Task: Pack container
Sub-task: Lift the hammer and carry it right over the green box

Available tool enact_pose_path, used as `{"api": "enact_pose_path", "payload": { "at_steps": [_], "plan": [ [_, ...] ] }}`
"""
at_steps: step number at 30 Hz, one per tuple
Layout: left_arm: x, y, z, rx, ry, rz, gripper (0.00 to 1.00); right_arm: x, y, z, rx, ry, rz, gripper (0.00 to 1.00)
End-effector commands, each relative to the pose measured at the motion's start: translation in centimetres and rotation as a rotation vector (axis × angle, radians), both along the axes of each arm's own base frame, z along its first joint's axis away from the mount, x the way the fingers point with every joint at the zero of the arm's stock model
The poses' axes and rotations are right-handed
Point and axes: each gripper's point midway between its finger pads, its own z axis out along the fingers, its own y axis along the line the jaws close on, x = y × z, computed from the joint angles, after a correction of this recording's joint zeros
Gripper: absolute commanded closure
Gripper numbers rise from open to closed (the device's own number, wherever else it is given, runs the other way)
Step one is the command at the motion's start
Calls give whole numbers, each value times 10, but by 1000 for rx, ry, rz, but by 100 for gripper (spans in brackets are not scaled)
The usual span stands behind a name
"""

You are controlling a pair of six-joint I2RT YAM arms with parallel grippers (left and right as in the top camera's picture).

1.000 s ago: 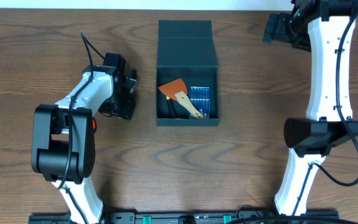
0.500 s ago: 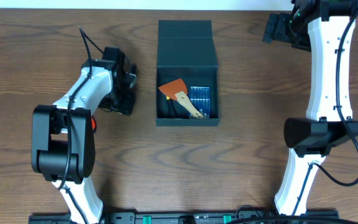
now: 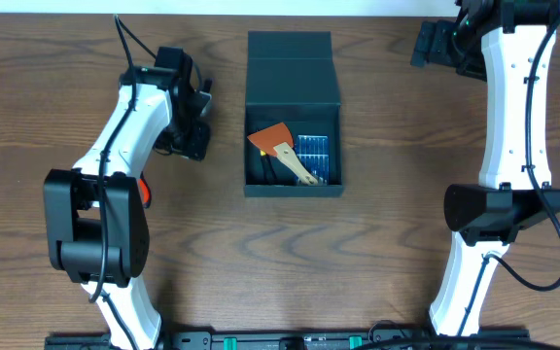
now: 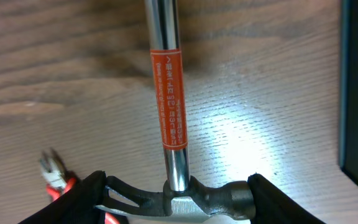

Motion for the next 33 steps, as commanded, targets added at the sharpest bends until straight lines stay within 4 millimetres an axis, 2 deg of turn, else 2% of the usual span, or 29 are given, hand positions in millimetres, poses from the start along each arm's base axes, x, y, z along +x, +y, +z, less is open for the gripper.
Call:
{"api": "enact_pose_path", "payload": {
  "at_steps": [1,9,15,19,25,33],
  "plan": [
    [13,0,28,3,-59,9,42,0,-2,6,-7,-19,-12,1],
    [20,-5,63,-4,-96,0,42,0,-2,6,-7,-18,-12,1],
    [19,-27,84,-14,-150,-83,42,0,-2,6,-7,-19,-12,1],
    [14,-49,92,-20,-170,-152,42,0,-2,6,-7,-18,-12,1],
    [0,-91,93,-34,-170,-282,42,0,-2,6,-7,-18,-12,1],
    [-27,-149,93,-47,-169,-481,42,0,-2,6,-7,-18,-12,1]
  ]
}}
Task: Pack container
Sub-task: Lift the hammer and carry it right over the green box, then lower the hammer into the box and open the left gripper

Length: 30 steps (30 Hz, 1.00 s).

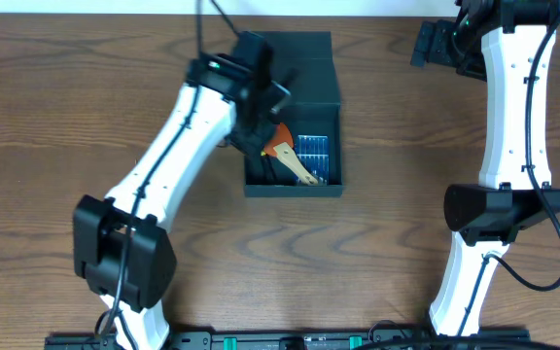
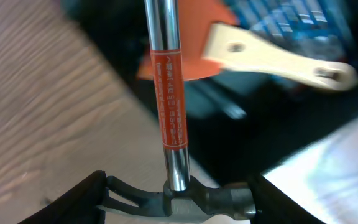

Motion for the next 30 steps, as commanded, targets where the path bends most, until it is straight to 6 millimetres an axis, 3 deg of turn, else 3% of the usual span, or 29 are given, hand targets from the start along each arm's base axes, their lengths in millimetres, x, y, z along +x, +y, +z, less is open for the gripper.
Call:
{"api": "enact_pose_path", "payload": {
  "at_steps": [1,6,13,20,30],
  "plan": [
    [-8,-21,18,-24,-43,-93,42,0,-2,6,-7,-18,-12,1],
    [-22,-43,18,-30,-40,-189,42,0,-2,6,-7,-18,-12,1],
    [-28,-49,17,-48,-22,-207,42,0,-2,6,-7,-18,-12,1],
    [-31,-47,10,-38,-2,-207,42,0,-2,6,-7,-18,-12,1],
    [-37,-35,-20,2,72,-193,42,0,-2,6,-7,-18,-12,1]
  ]
}}
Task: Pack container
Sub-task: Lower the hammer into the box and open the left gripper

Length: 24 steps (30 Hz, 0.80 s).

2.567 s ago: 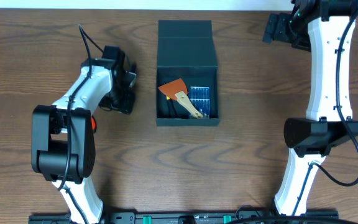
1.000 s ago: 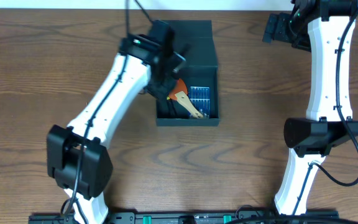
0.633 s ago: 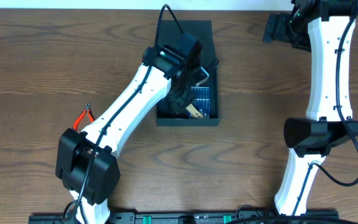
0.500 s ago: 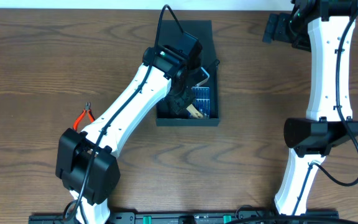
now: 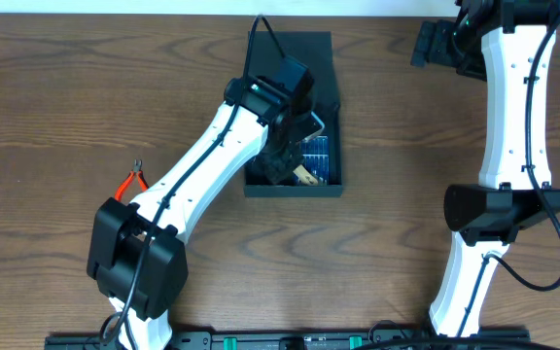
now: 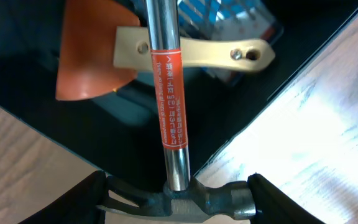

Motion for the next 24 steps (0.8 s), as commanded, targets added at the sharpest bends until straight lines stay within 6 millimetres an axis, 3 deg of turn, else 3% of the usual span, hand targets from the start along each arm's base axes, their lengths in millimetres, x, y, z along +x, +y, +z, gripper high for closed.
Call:
{"api": "enact_pose_path", "payload": {
  "at_steps": [1,8,24],
  "plan": [
    [2,3,-6,-3,16,-4,42,0,-2,6,-7,-18,-12,1],
    [13,7,-15,-3,16,20,42,0,-2,6,-7,-18,-12,1],
    [13,8,-45,34,79,24,42,0,-2,6,-7,-18,-12,1]
  ]
}}
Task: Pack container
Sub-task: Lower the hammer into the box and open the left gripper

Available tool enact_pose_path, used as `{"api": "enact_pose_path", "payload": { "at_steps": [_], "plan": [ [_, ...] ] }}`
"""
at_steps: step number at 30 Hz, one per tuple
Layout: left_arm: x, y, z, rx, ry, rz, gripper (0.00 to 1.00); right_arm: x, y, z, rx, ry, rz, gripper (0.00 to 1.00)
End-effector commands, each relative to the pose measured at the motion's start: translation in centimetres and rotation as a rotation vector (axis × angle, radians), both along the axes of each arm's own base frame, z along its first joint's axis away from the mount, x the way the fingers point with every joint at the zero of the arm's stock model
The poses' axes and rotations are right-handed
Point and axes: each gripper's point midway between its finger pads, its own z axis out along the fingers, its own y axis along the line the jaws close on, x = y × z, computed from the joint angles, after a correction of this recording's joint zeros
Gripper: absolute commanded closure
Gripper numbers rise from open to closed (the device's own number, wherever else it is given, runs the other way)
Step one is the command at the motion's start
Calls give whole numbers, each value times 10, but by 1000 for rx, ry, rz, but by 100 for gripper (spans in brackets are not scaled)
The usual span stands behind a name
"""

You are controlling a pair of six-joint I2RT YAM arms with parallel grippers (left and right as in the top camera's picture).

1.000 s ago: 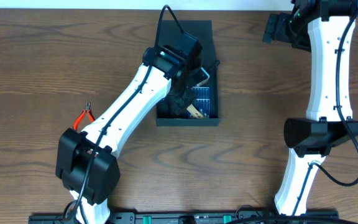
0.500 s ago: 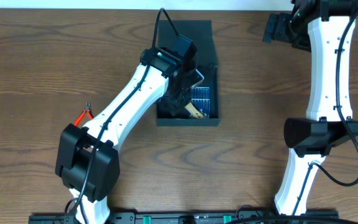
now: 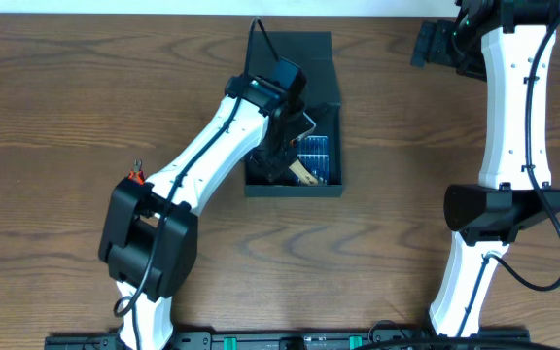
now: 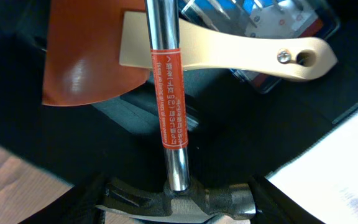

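Note:
My left gripper (image 4: 176,203) is shut on the head of a hammer (image 4: 169,106), whose chrome shaft with an orange label points away from the camera. It hangs inside the open dark box (image 3: 293,191), just over a scraper (image 4: 92,59) with an orange blade and pale wooden handle. A blue pack (image 4: 263,15) lies beside the scraper. In the overhead view the left gripper (image 3: 287,138) sits over the box's middle. My right gripper (image 3: 434,44) is far off at the back right, too dark to read.
The box's lid (image 3: 290,63) lies folded back toward the far side. Red-handled pliers (image 3: 133,178) lie on the wooden table (image 3: 56,107) to the left, partly under my left arm. The right arm's white link (image 3: 513,107) stands along the right side.
The left gripper with the hammer has come lower into the box. The scraper and blue pack look larger and closer, and less of the table shows at the frame's corner.
The left gripper first held the hammer by its head over the table left of the box, near the pliers. Then it was over the box's left edge, then over the inside above the scraper, and now lower in the box. The right arm stayed still.

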Motion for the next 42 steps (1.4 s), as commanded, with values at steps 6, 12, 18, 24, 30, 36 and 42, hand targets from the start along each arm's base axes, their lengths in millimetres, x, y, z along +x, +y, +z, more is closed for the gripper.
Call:
{"api": "enact_pose_path", "payload": {
  "at_steps": [6,12,18,24,30,36,42],
  "plan": [
    [-4,1,-20,17,55,-14,42,0,-2,6,-7,-18,-12,1],
    [-4,1,-33,32,81,-13,42,0,-2,6,-7,-18,-12,1],
    [-1,0,-34,25,68,-13,42,0,-2,6,-7,-18,-12,1],
    [3,-2,-34,17,54,-13,41,0,-2,6,-7,-18,-12,1],
    [3,-3,-34,15,51,-13,40,0,-2,6,-7,-18,-12,1],
    [3,-3,-34,16,52,-13,22,0,-2,6,-7,-18,-12,1],
    [3,-3,-34,16,51,-13,22,0,-2,6,-7,-18,-12,1]
  ]
}}
